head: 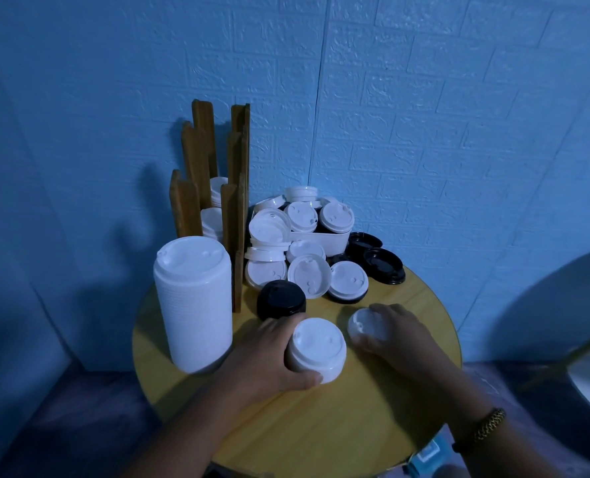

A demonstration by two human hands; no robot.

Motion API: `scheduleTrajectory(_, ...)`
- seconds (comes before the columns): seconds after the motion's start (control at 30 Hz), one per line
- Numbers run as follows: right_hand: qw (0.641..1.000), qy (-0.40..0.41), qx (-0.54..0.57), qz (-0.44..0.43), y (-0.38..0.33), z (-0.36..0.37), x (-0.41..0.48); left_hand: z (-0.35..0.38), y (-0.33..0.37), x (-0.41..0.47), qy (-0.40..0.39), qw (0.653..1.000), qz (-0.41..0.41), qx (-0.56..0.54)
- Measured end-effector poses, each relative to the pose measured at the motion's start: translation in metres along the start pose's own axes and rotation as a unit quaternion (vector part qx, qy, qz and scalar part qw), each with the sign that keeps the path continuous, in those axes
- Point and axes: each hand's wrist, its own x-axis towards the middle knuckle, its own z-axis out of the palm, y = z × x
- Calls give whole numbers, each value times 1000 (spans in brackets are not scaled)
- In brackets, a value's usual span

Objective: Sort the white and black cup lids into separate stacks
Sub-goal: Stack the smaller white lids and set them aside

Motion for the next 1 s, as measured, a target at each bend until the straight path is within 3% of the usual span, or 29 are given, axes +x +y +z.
scheduleTrajectory(0.13,993,87,79,-32,-18,-10,-12,1,-1,0,2,1000,4,-1)
scheduleTrajectory(0.23,984,55,138,-100,-53,-10,-27,1,-1,2,-3,1000,3,4)
scheduleTrajectory(0.37,983,-6,69,-173,-77,7,-30,0,-2,2,-1,1000,2,-9)
scheduleTrajectory(0.57,973,-87,78,-198,-65,-2,-25,1,-2,3,9,1000,1,-16)
scheduleTrajectory(0.73,984,-28,27,-174,-73,-1,-24,1,-2,2,4,1000,-4,-10)
scheduleTrajectory(1.0,982,-40,-14,-186,-78,-2,-20,1,-5,4,-1,1000,-2,-8)
